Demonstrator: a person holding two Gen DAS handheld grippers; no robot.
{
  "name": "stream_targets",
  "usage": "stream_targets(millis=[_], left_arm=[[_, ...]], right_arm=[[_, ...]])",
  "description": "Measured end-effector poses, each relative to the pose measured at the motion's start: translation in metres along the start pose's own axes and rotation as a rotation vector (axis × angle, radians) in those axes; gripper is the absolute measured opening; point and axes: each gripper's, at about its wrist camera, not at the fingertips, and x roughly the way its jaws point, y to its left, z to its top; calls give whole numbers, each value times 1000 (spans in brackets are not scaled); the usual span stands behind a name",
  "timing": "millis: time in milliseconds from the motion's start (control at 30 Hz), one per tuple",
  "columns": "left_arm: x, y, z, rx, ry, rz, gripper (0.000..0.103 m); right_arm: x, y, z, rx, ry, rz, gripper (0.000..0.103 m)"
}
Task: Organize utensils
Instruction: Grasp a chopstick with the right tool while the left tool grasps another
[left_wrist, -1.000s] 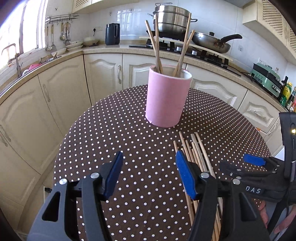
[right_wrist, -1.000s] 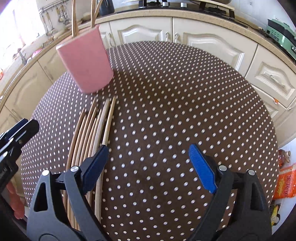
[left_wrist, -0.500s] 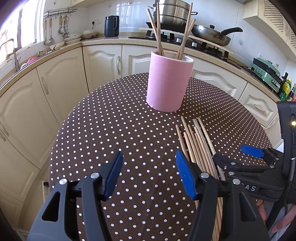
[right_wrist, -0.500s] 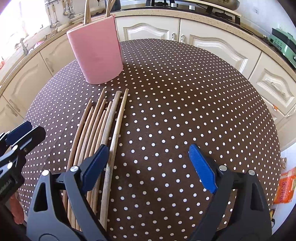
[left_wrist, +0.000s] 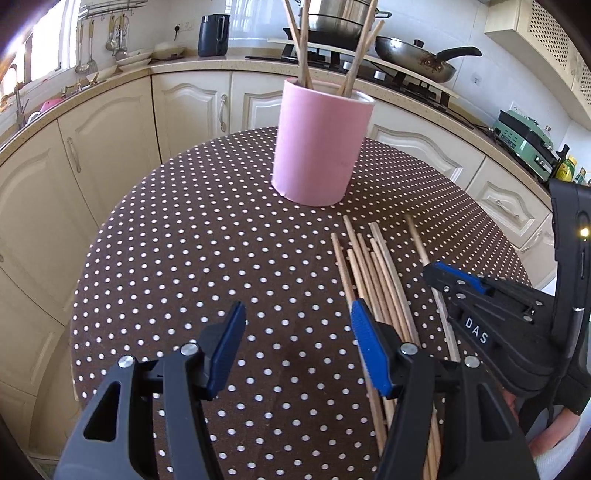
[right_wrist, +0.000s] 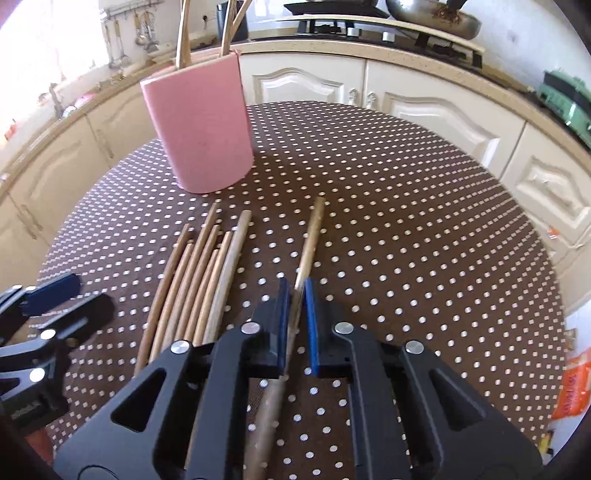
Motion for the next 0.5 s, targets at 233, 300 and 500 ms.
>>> stream_targets(millis=[233, 300, 500], left_arm=[[16, -14, 3, 26, 33, 8, 59], [21, -17, 4, 28, 43, 30, 59], [33, -29, 7, 64, 64, 89, 59]], right_arm=[[-11, -25, -7, 33, 12, 133, 7], [-13, -26, -8, 34, 12, 136, 7], [-13, -32, -9, 56, 15, 161, 7]])
